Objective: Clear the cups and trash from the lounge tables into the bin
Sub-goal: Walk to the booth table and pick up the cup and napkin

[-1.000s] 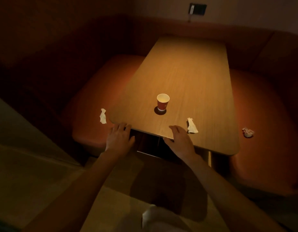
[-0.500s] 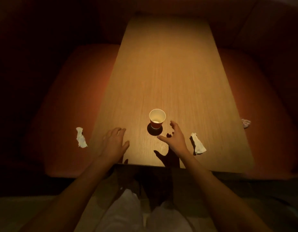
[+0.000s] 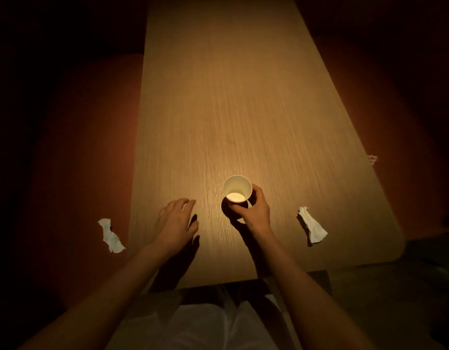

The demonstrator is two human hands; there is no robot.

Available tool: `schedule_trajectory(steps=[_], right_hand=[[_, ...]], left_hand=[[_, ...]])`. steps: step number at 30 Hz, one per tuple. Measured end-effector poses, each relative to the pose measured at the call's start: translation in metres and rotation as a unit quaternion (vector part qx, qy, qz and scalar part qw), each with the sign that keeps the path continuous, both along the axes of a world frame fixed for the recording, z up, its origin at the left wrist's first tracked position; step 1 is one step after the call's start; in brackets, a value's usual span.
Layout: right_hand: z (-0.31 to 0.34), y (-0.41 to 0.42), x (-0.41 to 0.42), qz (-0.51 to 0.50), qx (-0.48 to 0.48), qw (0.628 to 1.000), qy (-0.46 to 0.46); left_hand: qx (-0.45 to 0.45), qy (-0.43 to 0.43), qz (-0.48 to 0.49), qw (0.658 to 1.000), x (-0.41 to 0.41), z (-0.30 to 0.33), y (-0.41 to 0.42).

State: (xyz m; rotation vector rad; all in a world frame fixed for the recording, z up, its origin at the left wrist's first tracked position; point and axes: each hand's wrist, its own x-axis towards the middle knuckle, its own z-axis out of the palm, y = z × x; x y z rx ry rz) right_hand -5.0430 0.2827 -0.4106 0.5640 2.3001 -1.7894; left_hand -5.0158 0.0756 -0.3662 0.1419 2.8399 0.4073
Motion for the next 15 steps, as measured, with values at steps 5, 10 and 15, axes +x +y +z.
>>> schedule_trajectory(steps=[5, 10, 15], right_hand=[[0.001, -0.012, -0.005, -0.002, -0.007, 1.0, 0.004], [0.01, -0.01, -0.012, 0.0, 0.001, 0.999, 0.034], [0.035, 0.034, -0.012, -0.024, 0.016, 0.997, 0.071]], left_hand=[[0.001, -0.015, -0.019, 1.0, -0.013, -0.008, 0.003], [0.004, -0.024, -0.025, 0.999, -0.017, -0.007, 0.011], [0.023, -0.005, -0.057, 0.998, -0.03, 0.004, 0.05]])
